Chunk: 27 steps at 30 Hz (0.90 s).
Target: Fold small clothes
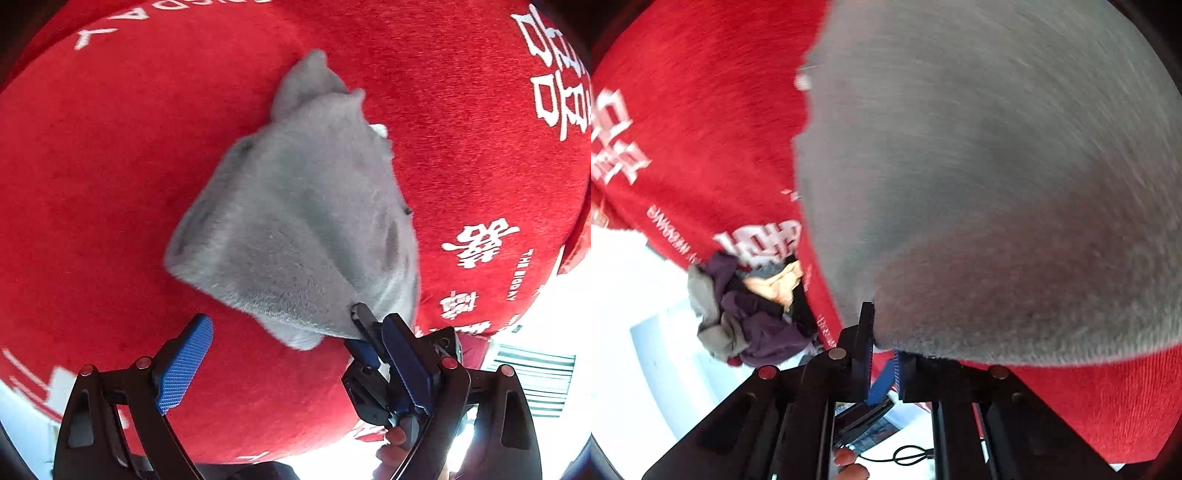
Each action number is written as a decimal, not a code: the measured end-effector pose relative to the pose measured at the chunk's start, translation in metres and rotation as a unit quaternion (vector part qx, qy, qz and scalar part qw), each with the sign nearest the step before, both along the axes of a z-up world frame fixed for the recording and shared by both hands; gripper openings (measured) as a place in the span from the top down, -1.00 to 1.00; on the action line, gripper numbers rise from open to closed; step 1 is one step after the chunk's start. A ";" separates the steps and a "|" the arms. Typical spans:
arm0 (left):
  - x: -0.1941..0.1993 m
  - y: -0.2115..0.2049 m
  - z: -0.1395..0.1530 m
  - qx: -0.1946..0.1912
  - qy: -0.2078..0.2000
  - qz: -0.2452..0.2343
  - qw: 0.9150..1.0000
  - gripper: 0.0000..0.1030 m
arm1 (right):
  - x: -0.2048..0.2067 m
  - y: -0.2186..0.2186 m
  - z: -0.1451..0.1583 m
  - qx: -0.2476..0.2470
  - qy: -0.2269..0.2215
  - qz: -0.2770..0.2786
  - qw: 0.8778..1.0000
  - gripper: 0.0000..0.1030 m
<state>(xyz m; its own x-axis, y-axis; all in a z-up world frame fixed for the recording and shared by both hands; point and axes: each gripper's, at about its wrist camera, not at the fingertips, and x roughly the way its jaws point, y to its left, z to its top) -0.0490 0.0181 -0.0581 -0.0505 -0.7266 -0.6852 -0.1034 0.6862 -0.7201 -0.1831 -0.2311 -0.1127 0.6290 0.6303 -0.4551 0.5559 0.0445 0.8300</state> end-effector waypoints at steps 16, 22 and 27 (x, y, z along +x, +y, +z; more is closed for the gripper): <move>0.045 -0.052 -0.002 0.105 -0.077 0.012 0.991 0.23 | 0.023 0.003 0.015 -0.026 -0.007 0.082 0.996 0.81; 0.043 -0.062 0.011 0.151 -0.143 -0.035 0.978 0.65 | 0.026 0.001 0.027 -0.054 0.006 0.146 0.988 0.73; 0.028 -0.089 0.035 0.222 -0.251 -0.124 0.934 0.65 | 0.032 -0.019 0.060 -0.138 0.009 0.221 0.965 0.72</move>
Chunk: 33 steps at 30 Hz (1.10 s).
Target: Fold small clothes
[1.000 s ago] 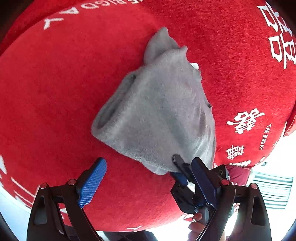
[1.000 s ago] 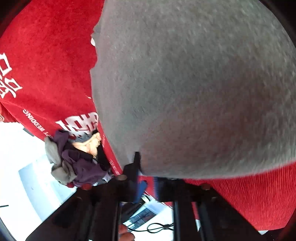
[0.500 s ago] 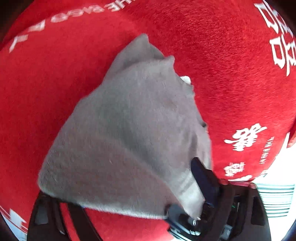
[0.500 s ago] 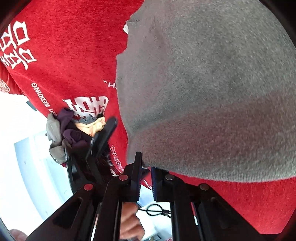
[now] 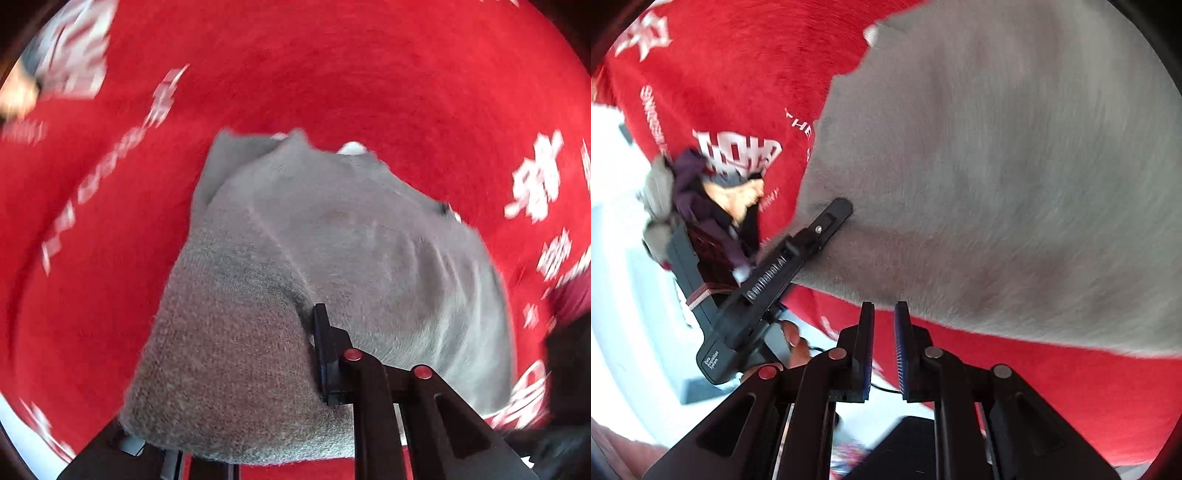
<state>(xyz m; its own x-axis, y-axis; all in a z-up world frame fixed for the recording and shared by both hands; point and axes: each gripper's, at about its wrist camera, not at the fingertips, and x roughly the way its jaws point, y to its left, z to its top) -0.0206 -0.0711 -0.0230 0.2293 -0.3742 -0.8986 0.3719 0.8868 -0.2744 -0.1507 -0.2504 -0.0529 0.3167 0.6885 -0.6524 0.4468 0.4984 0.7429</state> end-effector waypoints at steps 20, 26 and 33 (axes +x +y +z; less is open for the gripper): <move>-0.038 -0.036 0.017 0.111 -0.147 -0.157 0.970 0.65 | 0.227 0.045 0.045 -0.131 0.025 0.306 0.942 -0.58; -0.051 -0.037 0.020 0.115 -0.172 -0.188 0.960 0.65 | 0.266 0.099 0.007 -0.121 0.097 0.382 0.911 -0.59; -0.053 -0.038 0.023 0.114 -0.183 -0.198 0.956 0.65 | 0.276 0.145 -0.014 -0.191 0.134 0.451 0.861 -0.59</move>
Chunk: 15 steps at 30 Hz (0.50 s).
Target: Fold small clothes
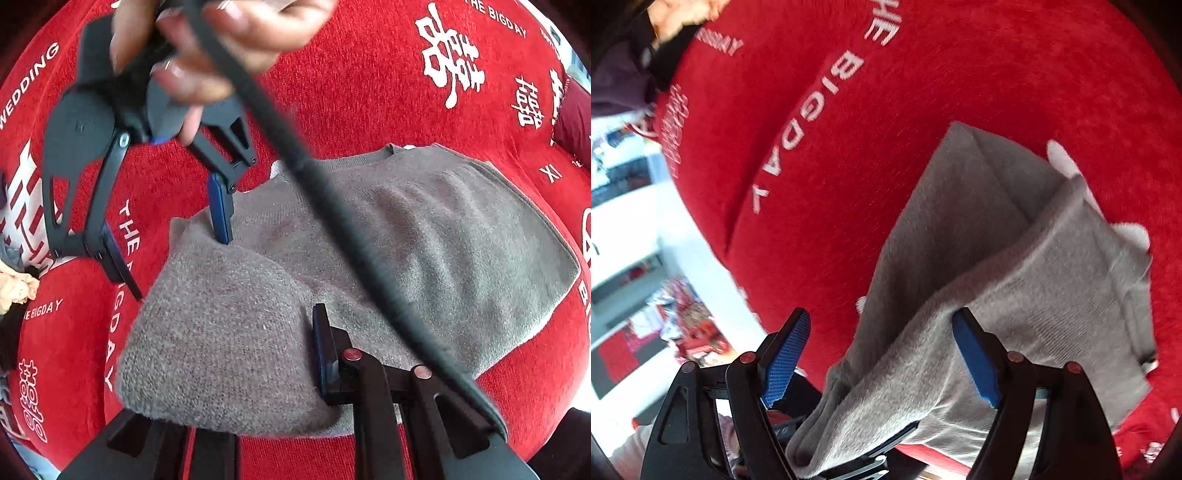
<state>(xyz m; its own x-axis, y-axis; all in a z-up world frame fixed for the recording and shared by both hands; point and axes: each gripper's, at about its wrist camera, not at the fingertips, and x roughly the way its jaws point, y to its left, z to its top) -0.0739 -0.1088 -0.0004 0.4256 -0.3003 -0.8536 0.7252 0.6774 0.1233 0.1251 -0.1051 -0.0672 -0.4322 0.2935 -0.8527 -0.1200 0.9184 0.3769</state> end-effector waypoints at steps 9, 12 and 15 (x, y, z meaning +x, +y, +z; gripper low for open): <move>0.001 0.001 0.009 -0.004 0.007 0.010 1.000 0.65 | -0.010 -0.003 -0.014 -0.061 -0.031 0.019 0.997 0.59; 0.004 0.000 0.017 -0.015 0.007 0.011 1.000 0.65 | -0.018 -0.026 0.006 -0.015 -0.067 -0.026 0.997 0.69; -0.003 -0.008 0.034 -0.024 -0.007 -0.005 1.000 0.65 | -0.030 -0.055 0.030 0.035 -0.101 -0.078 0.991 0.70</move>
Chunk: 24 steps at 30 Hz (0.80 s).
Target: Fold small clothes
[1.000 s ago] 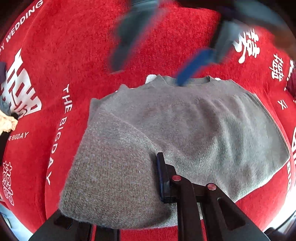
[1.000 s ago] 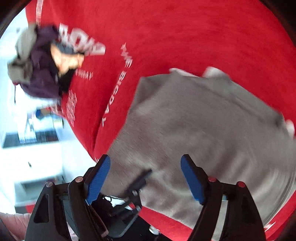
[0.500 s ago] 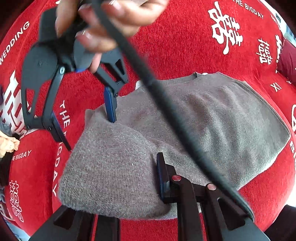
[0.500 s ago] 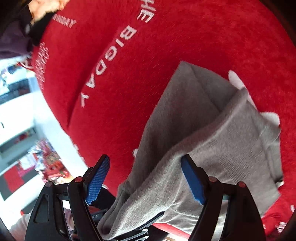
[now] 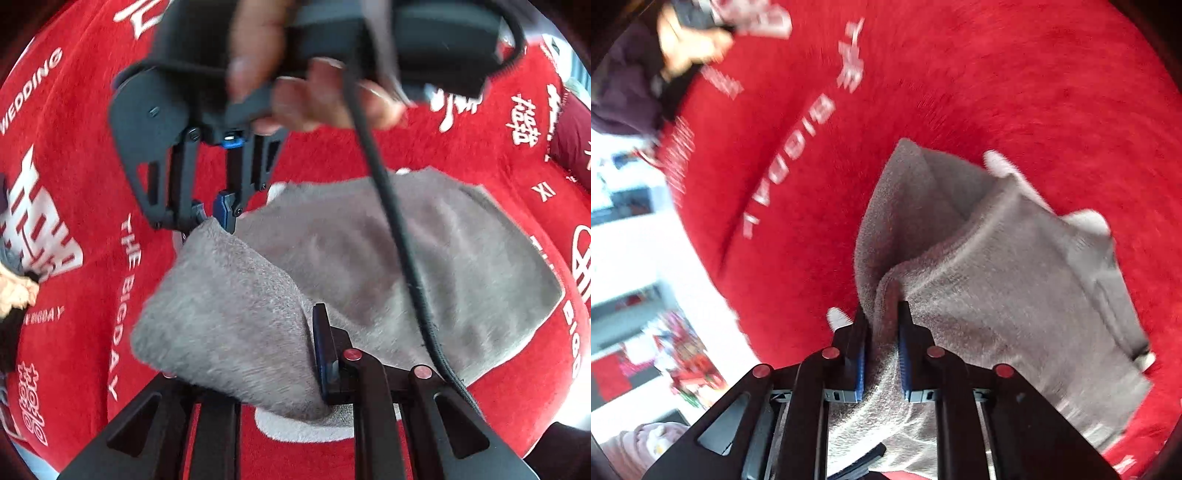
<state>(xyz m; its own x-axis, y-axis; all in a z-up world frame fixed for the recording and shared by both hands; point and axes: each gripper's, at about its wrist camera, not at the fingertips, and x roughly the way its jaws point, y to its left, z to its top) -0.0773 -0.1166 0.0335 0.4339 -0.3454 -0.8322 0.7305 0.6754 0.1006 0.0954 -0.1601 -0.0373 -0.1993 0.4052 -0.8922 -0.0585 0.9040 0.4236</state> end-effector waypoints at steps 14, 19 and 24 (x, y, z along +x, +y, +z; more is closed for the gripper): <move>-0.072 -0.088 0.074 -0.031 -0.059 -0.163 0.984 0.65 | -0.110 -0.180 0.106 0.165 -0.181 -0.209 0.947 0.72; -0.100 -0.129 0.063 -0.027 -0.039 -0.218 0.975 0.65 | -0.160 -0.236 0.103 0.180 -0.197 -0.276 0.923 0.73; -0.120 -0.159 0.038 -0.011 -0.009 -0.253 0.967 0.65 | -0.212 -0.283 0.065 0.177 -0.176 -0.362 0.898 0.74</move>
<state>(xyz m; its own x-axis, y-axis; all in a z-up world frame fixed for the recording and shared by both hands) -0.1969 -0.2758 0.0719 0.2193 -0.5342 -0.8164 0.9663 0.2344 0.1062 -0.1162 -0.4435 0.0276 0.5002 0.5861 -0.6373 0.3033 0.5708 0.7630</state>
